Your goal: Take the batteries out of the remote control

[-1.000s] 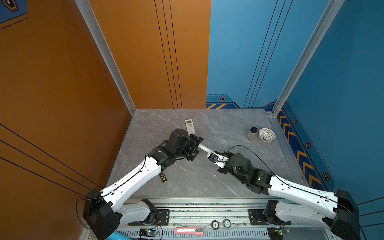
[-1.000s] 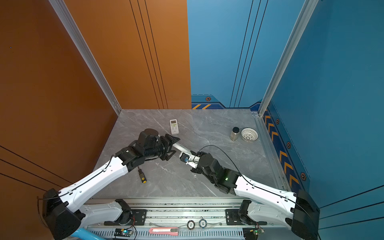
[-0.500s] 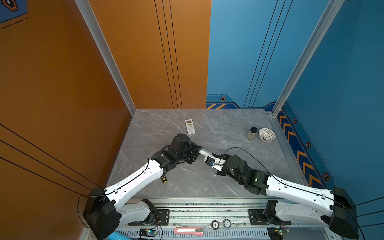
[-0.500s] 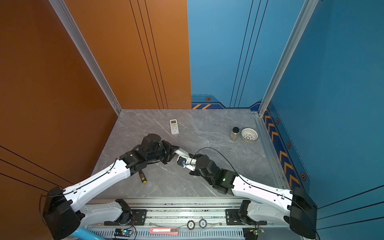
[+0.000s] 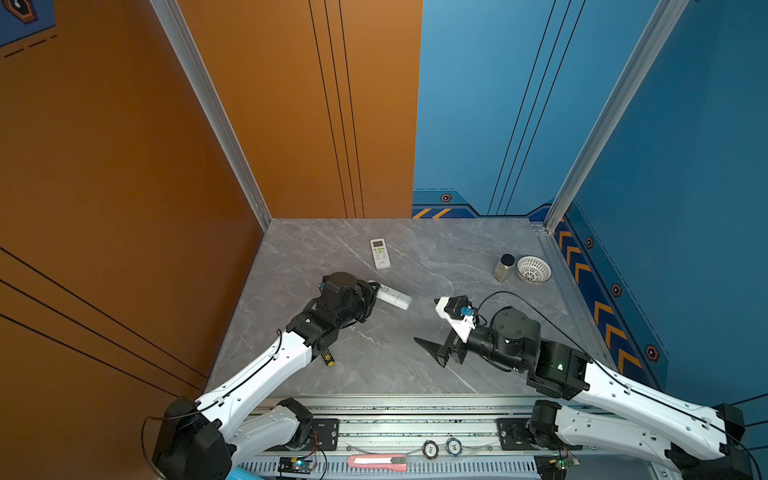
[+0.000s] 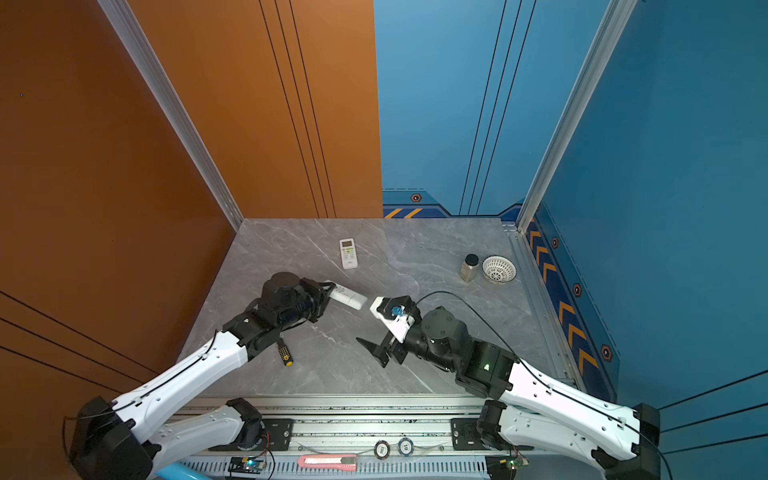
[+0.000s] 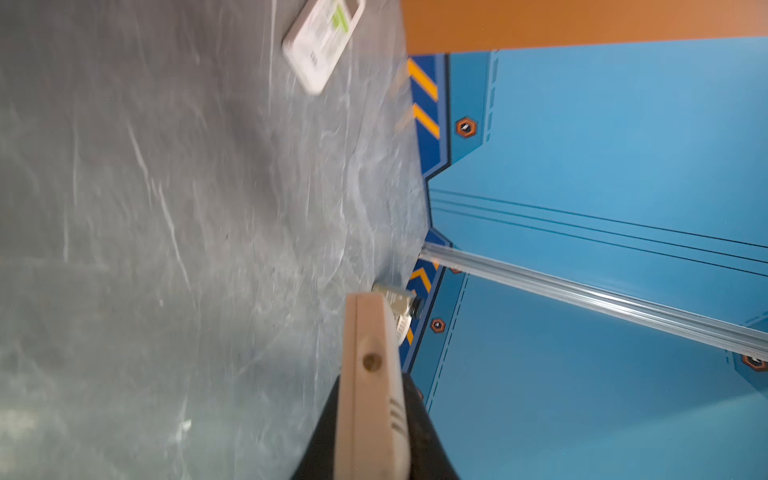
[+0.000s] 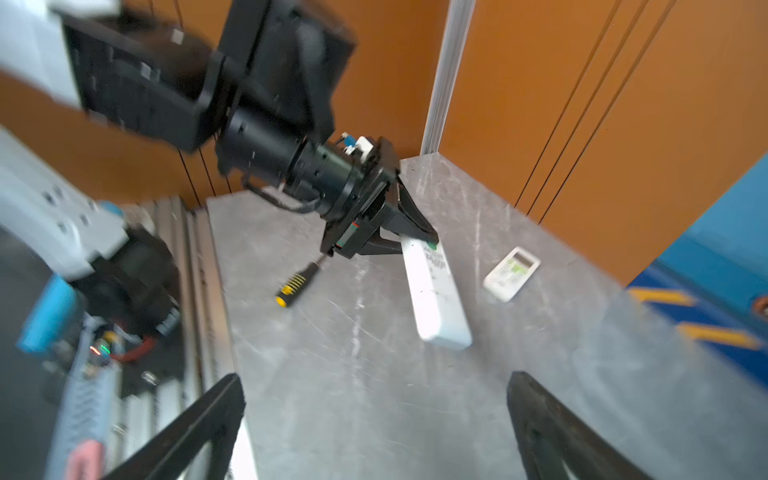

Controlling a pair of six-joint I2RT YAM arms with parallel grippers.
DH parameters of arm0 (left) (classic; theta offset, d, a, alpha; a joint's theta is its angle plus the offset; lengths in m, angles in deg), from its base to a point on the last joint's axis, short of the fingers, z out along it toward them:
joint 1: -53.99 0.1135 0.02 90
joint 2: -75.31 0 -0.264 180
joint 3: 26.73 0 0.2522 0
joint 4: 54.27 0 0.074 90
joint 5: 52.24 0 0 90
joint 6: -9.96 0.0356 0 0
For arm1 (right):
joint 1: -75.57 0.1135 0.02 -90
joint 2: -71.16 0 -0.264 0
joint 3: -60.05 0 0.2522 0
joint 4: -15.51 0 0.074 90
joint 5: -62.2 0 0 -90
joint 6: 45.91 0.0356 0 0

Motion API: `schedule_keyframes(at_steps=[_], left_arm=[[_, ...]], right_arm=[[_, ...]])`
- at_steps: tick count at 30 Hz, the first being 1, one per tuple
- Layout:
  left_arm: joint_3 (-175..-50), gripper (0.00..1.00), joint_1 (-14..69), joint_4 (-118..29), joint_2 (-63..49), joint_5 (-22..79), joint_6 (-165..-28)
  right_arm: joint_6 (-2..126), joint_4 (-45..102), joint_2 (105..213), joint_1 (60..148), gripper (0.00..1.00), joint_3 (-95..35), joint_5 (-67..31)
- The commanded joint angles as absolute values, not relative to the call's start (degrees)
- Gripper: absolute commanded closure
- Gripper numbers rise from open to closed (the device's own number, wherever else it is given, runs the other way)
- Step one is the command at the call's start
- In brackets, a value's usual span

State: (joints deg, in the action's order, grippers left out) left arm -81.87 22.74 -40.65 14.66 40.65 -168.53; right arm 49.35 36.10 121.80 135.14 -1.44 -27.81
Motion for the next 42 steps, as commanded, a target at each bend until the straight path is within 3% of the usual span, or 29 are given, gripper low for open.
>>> schedule_keyframes(at_steps=[1, 3, 5, 12, 24, 30, 42], left_arm=[[-72.88, 1.00, 23.78, -60.21, 17.18, 45.89, -153.50], [-68.33, 1.00, 24.56, -67.73, 17.88, 44.70, -150.13], [-64.89, 1.00, 24.89, -72.47, 18.74, 44.09, -146.65], [-61.39, 1.00, 26.09, -78.23, 19.64, 40.04, -146.35], [-58.07, 1.00, 26.05, -81.55, 22.13, 39.72, -147.40], [-56.23, 1.00, 26.19, -82.03, 24.01, 40.30, -147.75], [-56.11, 1.00, 26.13, -82.06, 24.51, 39.87, -147.61]], right_arm=[[85.56, 35.06, 126.96, 126.93, 0.00, -4.98, -25.66], [99.24, 32.88, 132.45, 119.11, 0.02, -5.91, -15.85], [106.13, 24.62, 137.51, 116.18, 0.11, -4.70, -9.09], [113.79, 5.65, 146.65, 116.12, 0.13, 1.46, -4.61], [118.67, -9.24, 158.51, 120.30, 0.23, 2.81, -4.45], [119.59, -11.49, 160.96, 122.29, 0.38, 3.46, -7.26], [120.98, -14.89, 163.71, 123.47, 0.59, 4.86, -9.39]])
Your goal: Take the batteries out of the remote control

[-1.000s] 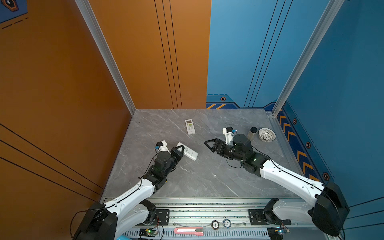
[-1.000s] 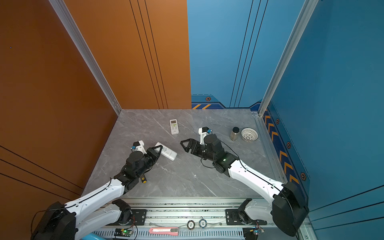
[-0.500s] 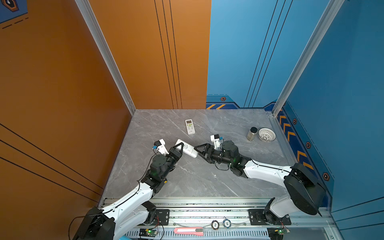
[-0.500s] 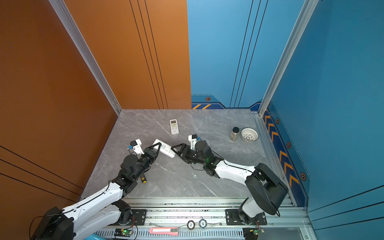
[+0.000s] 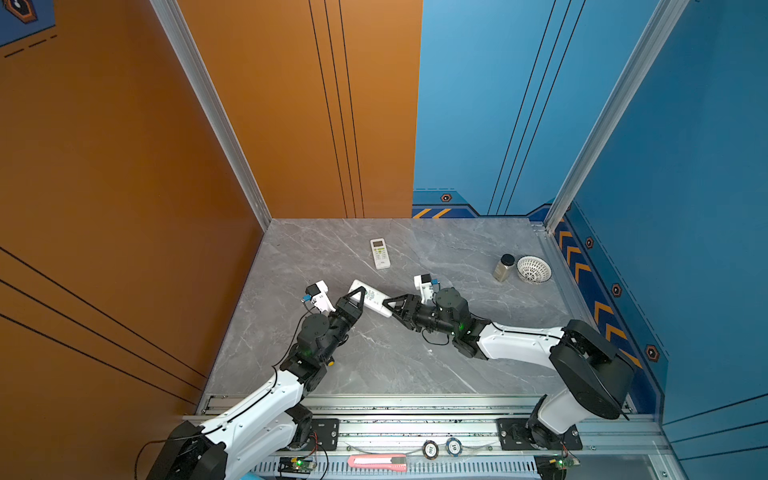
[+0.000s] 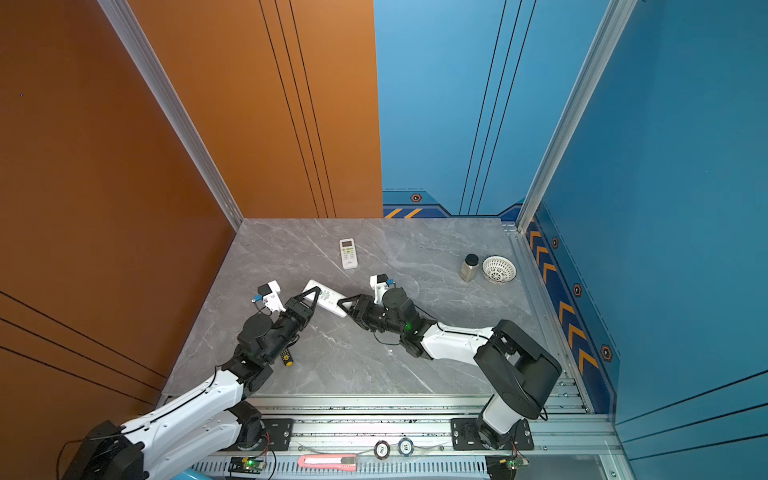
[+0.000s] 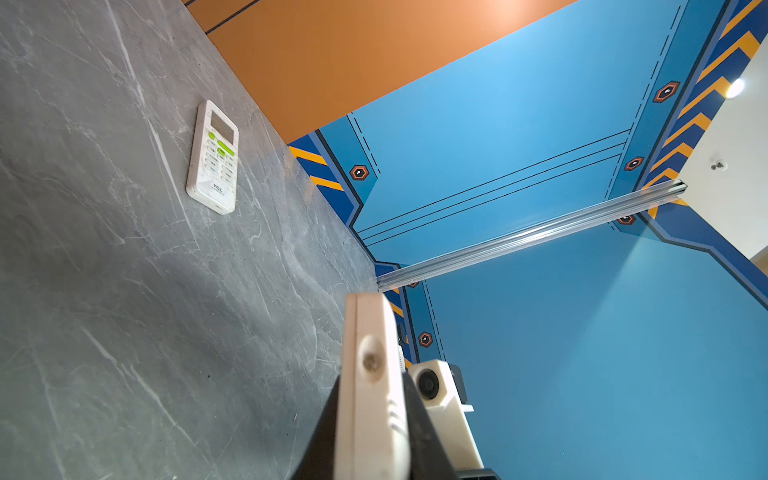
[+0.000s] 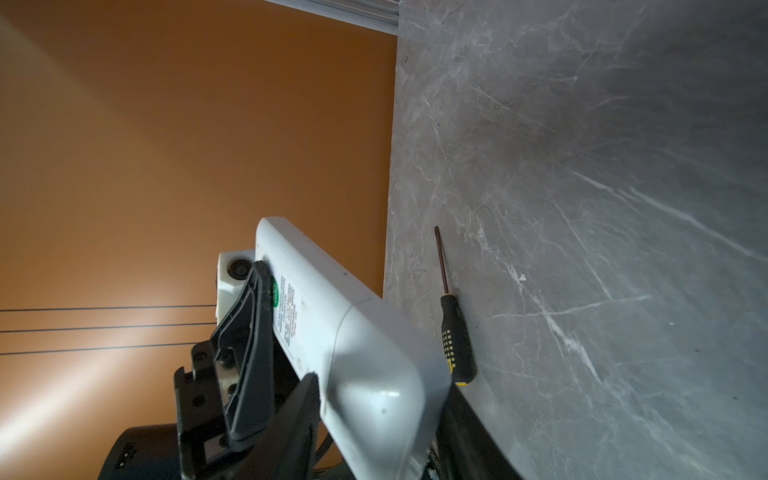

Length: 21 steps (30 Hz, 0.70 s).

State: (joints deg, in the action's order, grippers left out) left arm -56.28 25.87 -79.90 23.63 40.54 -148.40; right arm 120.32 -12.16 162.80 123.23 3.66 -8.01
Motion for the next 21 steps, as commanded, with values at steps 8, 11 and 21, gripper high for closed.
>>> schedule_keyframes(at_steps=[8, 11, 21], left_arm=[[-56.00, 1.00, 26.22, -82.03, 24.35, 40.84, -147.22], [-56.22, 1.00, 26.07, -82.05, 23.65, 40.85, -147.15], [-56.37, 1.00, 25.35, -81.99, 20.36, 41.15, -145.88]], right_arm=[[120.99, -14.38, 162.27, 123.56, 0.82, 7.36, -9.87], [120.86, -14.32, 161.70, 123.56, 0.67, 7.81, -9.87], [118.74, -8.96, 156.58, 122.69, 0.47, 10.78, -11.27]])
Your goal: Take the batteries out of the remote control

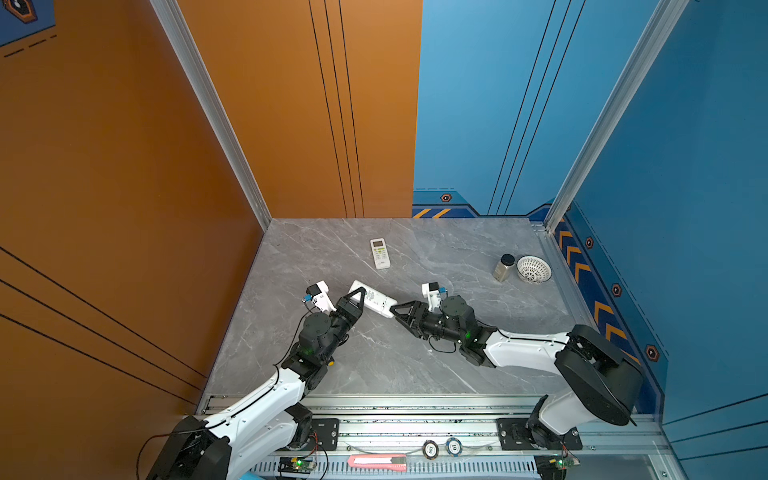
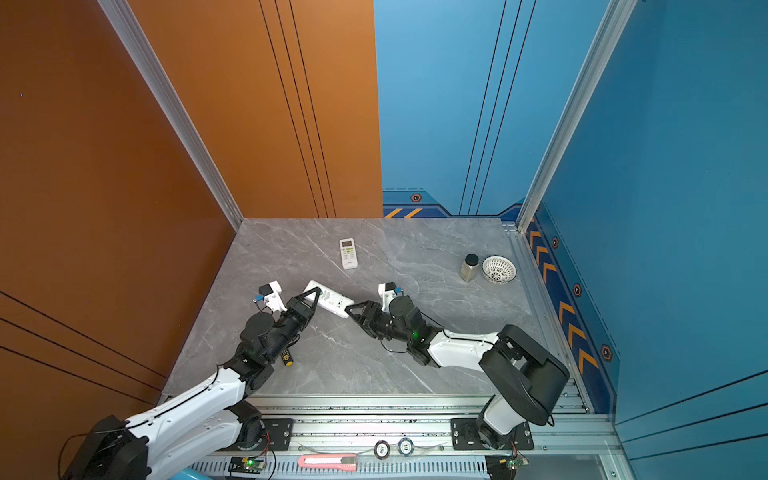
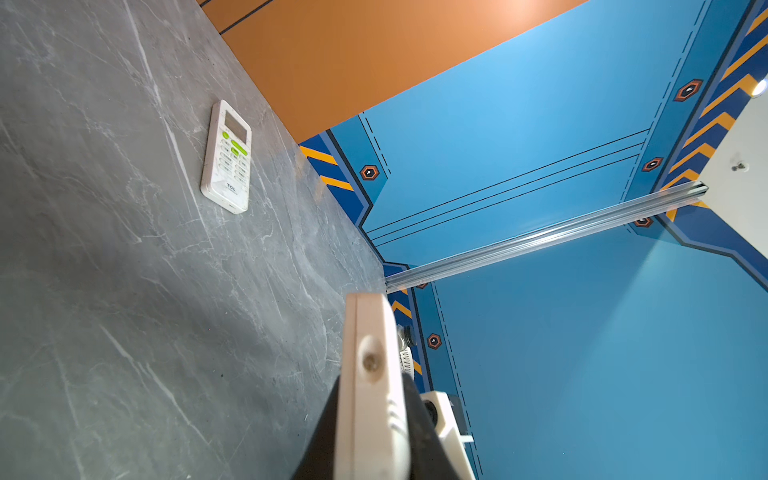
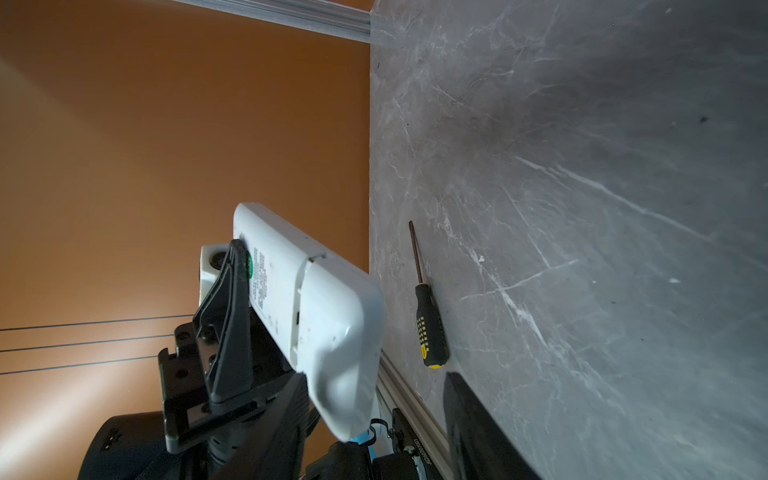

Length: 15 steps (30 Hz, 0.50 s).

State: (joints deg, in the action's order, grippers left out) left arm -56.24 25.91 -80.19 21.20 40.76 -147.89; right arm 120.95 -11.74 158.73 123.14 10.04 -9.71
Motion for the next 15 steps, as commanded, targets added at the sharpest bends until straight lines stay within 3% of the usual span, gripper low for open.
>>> schedule_keyframes(at_steps=[1, 10, 15], left_arm=[[-56.38, 1.00, 25.10, -82.03, 19.92, 41.17, -145.91], [-56.87, 1.00, 24.68, -83.82, 17.73, 41.18, -146.00], [-57.01, 1.00, 24.70, -84.21, 17.39, 41.05, -146.14]], right_arm=[[118.63, -9.10, 156.51, 122.59, 0.47, 10.62, -11.11], [120.06, -13.63, 160.66, 122.93, 0.51, 9.11, -9.75], [120.43, -14.75, 161.80, 123.64, 0.48, 8.80, -10.20]])
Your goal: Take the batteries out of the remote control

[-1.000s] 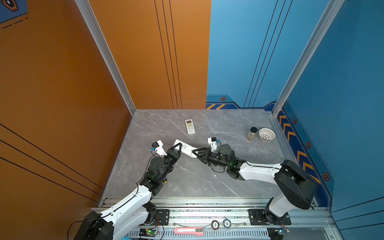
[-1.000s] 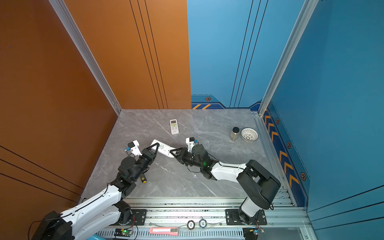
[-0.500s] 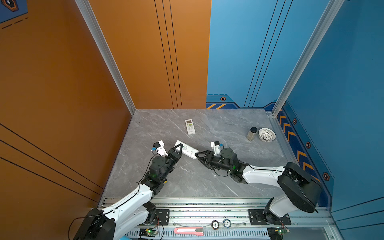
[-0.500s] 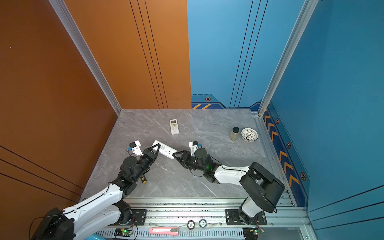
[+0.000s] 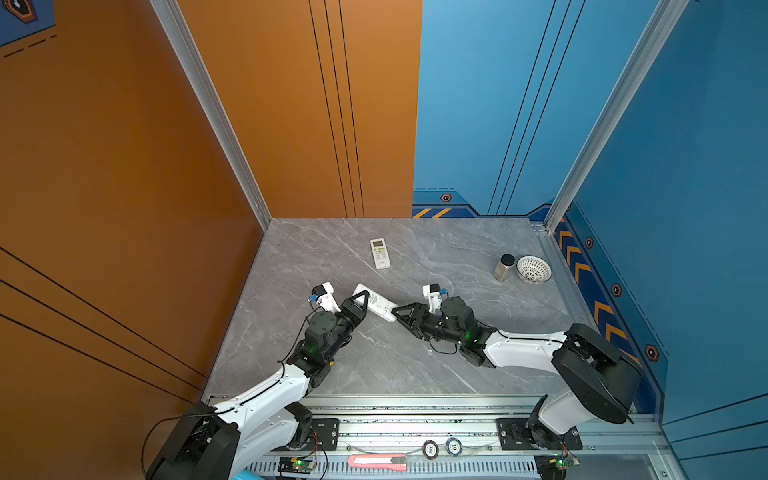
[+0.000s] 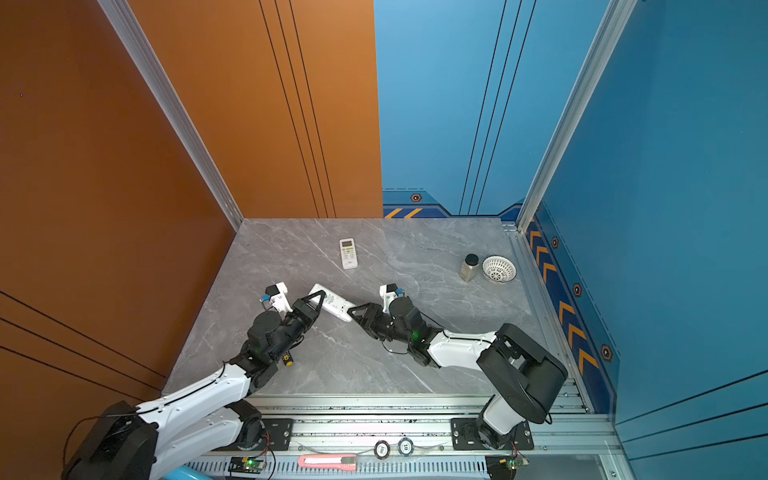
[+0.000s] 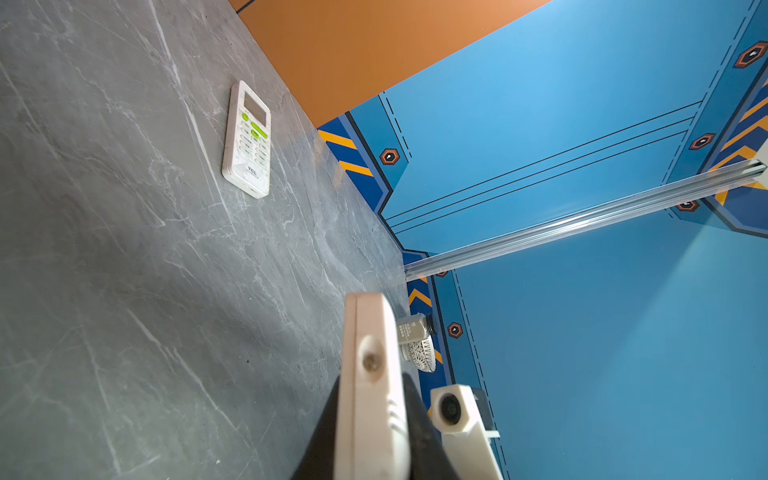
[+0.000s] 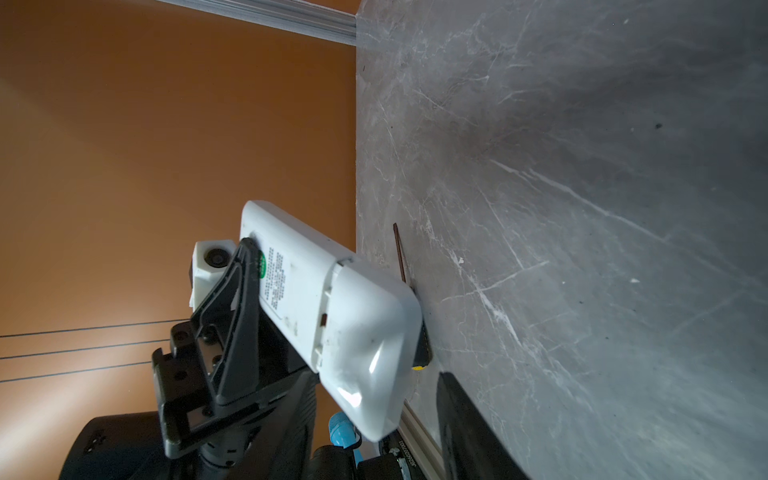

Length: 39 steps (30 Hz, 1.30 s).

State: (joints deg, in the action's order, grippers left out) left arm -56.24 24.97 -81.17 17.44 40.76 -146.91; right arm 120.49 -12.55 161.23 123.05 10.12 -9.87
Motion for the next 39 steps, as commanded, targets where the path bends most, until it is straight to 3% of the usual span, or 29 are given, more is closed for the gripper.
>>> schedule_keyframes(at_steps=[1, 5, 16, 34, 39], left_arm=[[-56.93, 1.00, 24.66, -84.23, 17.39, 41.07, -146.15], [-57.01, 1.00, 24.64, -84.23, 17.21, 40.78, -146.05], [-55.61, 1.00, 24.62, -84.27, 16.60, 41.25, -145.73], [-56.36, 1.00, 23.87, -83.85, 14.20, 41.71, -144.53], [-55.83, 1.00, 23.51, -83.83, 13.90, 42.47, -144.72]], right_arm=[[120.42, -15.17, 162.01, 123.88, 0.47, 8.82, -10.33], [120.94, -17.01, 162.89, 124.17, 0.47, 8.75, -11.19], [121.09, -15.92, 160.18, 124.09, 0.74, 8.46, -10.87], [117.60, -6.79, 153.09, 122.34, 0.78, 9.80, -11.18], [116.94, -1.80, 150.07, 120.35, 0.63, 11.42, -13.02]])
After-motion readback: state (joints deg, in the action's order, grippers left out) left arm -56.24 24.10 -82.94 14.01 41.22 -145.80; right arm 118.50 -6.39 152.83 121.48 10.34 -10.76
